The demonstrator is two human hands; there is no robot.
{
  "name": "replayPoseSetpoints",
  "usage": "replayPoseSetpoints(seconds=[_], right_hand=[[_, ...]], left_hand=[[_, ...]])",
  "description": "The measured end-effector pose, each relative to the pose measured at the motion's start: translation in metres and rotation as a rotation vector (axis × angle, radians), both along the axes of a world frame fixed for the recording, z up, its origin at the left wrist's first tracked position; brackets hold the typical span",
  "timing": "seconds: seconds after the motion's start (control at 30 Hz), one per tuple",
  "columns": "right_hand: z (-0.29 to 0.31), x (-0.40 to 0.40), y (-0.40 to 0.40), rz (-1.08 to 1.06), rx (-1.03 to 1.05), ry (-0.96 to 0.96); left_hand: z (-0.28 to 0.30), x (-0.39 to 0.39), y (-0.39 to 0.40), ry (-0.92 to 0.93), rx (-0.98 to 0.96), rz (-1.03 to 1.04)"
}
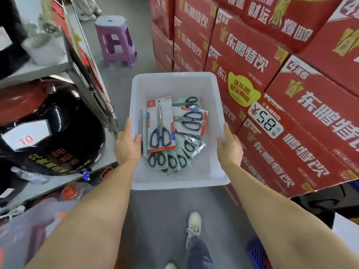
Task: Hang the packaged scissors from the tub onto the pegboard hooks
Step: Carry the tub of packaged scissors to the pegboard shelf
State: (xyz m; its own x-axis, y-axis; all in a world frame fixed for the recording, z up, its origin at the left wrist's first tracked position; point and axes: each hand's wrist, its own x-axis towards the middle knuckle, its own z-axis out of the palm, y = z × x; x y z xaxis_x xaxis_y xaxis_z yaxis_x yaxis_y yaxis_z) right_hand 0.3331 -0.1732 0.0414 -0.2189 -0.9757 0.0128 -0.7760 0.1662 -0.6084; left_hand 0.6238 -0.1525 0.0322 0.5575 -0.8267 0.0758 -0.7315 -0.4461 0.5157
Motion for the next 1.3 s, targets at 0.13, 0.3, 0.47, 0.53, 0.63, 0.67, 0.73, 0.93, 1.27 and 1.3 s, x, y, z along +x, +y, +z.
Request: replayPoseSetpoints(seconds=[0.13, 0.3, 0.47, 0.53, 0.63, 0.67, 0.73, 0.93, 1.27, 1.3], right_hand=[[-0.009, 0.013, -0.088, 0.083, 0.013, 0.032], [-0.003, 0.043, -0.192, 0.177, -0.047, 0.087], [-0.005, 0.1, -0.297, 0.251, -0.058, 0.059], [-0.007, 0.126, -0.338, 0.25, -0.044, 0.04], [-0.004, 0.161, -0.392, 0.266, -0.033, 0.021], [-0.001, 0.174, -0.413, 0.276, -0.031, 0.01], [0.004, 0.199, -0.453, 0.276, -0.04, -0.011], [0.015, 0.265, -0.572, 0.287, -0.056, -0.004], [0.016, 0.381, -0.798, 0.356, -0.054, 0.051], [0.016, 0.395, -0.818, 0.37, -0.045, 0.049]], left_hand=[[-0.003, 0.014, -0.061, -0.006, 0.006, 0.06], [0.0, 0.038, -0.133, 0.039, 0.009, 0.152], [-0.001, 0.089, -0.217, 0.039, 0.001, 0.229], [-0.001, 0.112, -0.255, 0.034, 0.005, 0.238], [0.005, 0.144, -0.305, 0.017, 0.015, 0.244], [0.006, 0.156, -0.324, 0.011, 0.021, 0.252], [0.014, 0.178, -0.36, -0.008, 0.025, 0.27], [0.027, 0.239, -0.475, -0.013, 0.002, 0.292], [0.03, 0.349, -0.685, 0.034, -0.006, 0.345], [0.03, 0.362, -0.702, 0.036, -0.01, 0.359]])
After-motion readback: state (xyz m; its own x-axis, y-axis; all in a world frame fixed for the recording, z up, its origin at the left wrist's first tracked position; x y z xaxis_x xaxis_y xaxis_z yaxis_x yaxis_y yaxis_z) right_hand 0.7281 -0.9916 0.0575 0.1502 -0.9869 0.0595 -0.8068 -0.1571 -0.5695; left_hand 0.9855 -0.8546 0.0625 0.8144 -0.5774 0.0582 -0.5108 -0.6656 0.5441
